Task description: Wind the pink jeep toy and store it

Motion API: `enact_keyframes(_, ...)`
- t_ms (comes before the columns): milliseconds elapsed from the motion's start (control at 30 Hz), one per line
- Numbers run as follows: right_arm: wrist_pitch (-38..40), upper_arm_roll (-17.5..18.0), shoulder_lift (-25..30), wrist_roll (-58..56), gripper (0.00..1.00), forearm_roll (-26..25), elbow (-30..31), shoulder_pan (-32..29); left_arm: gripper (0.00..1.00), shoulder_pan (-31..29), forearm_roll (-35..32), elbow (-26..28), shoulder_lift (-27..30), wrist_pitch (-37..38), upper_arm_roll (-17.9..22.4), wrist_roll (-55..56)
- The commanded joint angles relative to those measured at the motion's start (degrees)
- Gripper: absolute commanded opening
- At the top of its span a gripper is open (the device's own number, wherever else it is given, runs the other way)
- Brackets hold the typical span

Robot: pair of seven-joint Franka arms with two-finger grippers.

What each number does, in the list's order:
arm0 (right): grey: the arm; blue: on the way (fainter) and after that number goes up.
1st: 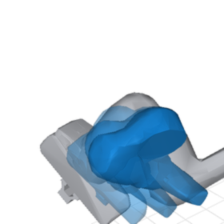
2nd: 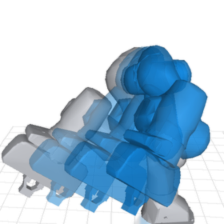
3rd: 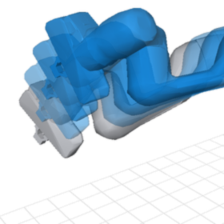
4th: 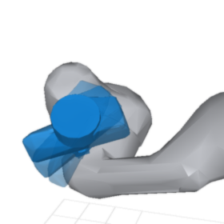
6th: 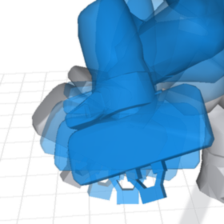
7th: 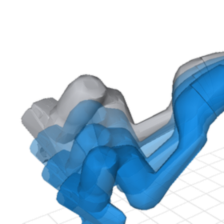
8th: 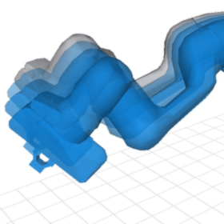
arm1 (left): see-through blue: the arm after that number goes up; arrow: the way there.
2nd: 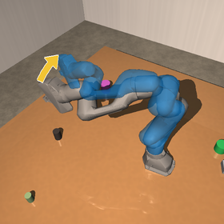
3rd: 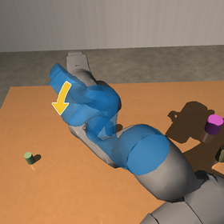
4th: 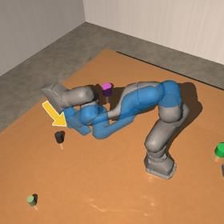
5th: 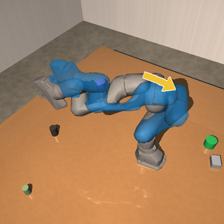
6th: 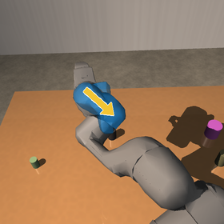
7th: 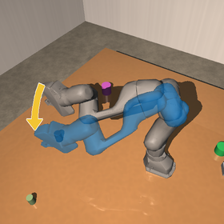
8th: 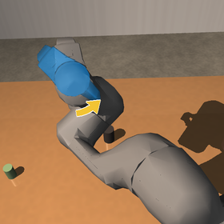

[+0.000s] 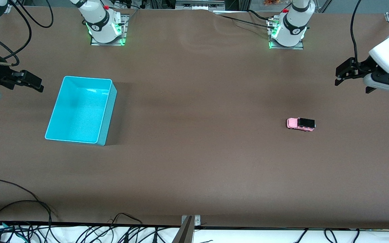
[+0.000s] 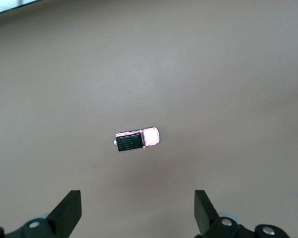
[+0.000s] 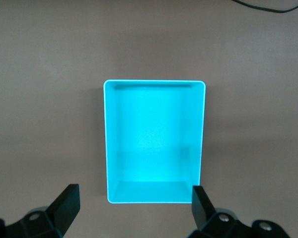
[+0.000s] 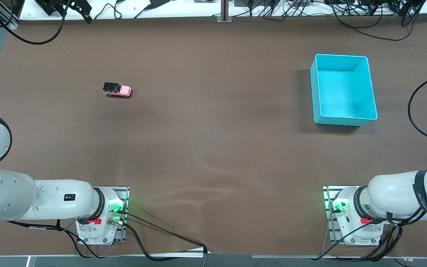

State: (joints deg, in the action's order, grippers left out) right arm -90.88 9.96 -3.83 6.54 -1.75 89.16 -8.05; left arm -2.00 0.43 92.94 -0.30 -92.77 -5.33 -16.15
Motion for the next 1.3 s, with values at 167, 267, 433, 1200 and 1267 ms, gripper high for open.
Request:
enact_keyframes(167,0.2,0.1,-0.3,-0.6,1.0,0.3,-1.1,-0.2,1.0,-0.4,2.6,-0.8,-4.3,1.8,0.0,-20.5)
enact_keyframes(267,0.2,0.1,-0.3,-0.6,1.0,0.3,-1.1,-0.2,1.0,-0.4,3.0,-1.1,-5.6,1.8,0.0,-21.6)
enact_keyframes(433,0.2,0.1,-0.3,-0.5,1.0,0.3,-1.1,-0.2,1.0,-0.4,2.8,-0.9,-7.3,2.0,0.0,-27.0)
enact_keyframes(1200,0.2,0.1,-0.3,-0.6,1.0,0.5,-1.1,-0.2,1.0,-1.2,3.4,1.1,-11.4,-5.2,-0.2,-45.7)
enact_keyframes(1267,0.2,0.1,-0.3,-0.5,1.0,0.5,-1.1,-0.2,1.0,-0.6,3.4,1.2,-11.6,-5.3,-0.2,-45.6)
